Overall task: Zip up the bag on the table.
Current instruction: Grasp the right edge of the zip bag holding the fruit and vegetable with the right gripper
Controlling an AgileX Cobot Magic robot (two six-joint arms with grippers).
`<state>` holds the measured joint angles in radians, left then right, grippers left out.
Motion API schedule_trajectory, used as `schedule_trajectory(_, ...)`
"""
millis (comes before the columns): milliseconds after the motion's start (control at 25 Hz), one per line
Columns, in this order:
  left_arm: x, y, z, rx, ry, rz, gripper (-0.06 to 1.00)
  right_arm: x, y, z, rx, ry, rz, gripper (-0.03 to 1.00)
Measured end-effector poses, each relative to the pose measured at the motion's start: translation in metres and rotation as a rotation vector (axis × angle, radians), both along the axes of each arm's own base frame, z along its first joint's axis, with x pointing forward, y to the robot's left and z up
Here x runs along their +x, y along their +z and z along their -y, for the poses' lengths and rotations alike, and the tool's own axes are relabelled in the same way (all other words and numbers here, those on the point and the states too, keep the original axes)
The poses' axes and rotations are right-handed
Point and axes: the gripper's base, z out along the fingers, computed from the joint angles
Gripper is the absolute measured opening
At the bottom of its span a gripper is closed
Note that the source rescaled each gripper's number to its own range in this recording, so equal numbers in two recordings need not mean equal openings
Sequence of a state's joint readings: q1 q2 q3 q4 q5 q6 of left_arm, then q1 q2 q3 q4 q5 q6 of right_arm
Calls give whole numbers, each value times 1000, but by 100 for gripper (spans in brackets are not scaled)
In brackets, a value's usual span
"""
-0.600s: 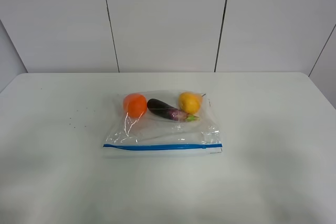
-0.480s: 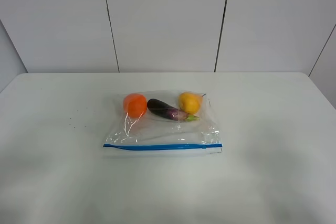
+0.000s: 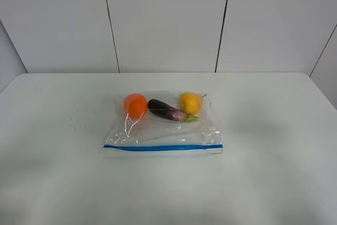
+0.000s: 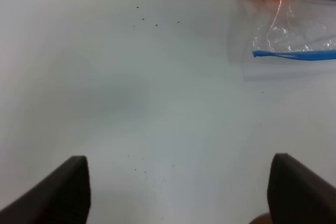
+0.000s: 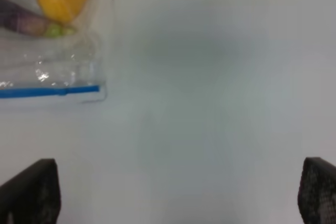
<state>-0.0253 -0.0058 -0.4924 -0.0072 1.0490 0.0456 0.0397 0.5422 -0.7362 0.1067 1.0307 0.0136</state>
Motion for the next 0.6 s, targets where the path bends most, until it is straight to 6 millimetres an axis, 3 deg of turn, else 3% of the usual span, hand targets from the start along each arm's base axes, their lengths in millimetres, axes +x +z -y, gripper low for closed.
schedule_trajectory(120,0,0,0,0,0,0,100,45,3,-6,45,12,-147,100)
schedule_trajectory(240,0,0,0,0,0,0,100,89,-6,-12,86,29,-292,100)
schedule_trajectory(440,0,0,0,0,0,0,100,155,-49,-21,130,82,-469,100)
schedule_trajectory(600,0,0,0,0,0,0,100,194,-94,-29,177,134,-527,100)
